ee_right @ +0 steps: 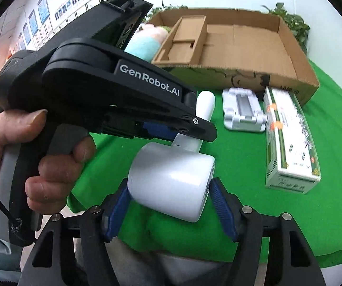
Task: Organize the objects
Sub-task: 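Grasp the white fan handle with the left gripper while the right gripper grasps the fan head, then carry the white fan into the box beside the tray and release it with both grippers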
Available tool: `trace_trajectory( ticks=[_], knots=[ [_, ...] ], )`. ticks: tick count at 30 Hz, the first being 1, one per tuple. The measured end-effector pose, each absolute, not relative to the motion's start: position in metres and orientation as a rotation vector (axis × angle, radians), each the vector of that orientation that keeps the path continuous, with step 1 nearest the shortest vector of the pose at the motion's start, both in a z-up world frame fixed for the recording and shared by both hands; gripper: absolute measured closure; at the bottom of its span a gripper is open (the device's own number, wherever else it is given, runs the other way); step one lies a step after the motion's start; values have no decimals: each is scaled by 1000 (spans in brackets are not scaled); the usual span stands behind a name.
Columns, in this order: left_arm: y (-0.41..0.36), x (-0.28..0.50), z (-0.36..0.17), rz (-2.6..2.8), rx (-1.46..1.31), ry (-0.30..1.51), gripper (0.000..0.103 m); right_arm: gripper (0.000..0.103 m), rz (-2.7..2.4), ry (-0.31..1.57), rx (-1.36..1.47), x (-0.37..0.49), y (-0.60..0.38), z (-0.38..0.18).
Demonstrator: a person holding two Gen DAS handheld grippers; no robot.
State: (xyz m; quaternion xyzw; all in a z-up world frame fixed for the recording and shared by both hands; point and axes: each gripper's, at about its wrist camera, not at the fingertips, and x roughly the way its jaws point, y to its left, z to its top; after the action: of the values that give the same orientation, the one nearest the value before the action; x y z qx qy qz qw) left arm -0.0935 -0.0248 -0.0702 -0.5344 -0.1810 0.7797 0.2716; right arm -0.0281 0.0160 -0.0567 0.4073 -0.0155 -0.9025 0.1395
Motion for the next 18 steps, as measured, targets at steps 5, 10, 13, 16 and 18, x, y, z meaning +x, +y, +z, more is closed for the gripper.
trace_trajectory(
  ticks=[5, 10, 13, 16, 18],
  knots=[
    [-23, -98, -40, 2170, -1342, -452, 71, 39, -2655, -33, 1076, -27, 15, -33],
    [-14, -114, -14, 2222, -1257, -407, 72, 40, -2691, -30, 995, -38, 18, -13],
    [-8, -124, -1, 2245, -1214, -384, 72, 40, -2713, -22, 951, -48, 21, -1],
    [-6, -128, 13, 2269, -1166, -374, 72, 40, -2731, -13, 911, -56, 25, 11],
    [1, -135, 25, 2287, -1132, -365, 72, 40, -2742, 1, 879, -63, 27, 20]
  ],
)
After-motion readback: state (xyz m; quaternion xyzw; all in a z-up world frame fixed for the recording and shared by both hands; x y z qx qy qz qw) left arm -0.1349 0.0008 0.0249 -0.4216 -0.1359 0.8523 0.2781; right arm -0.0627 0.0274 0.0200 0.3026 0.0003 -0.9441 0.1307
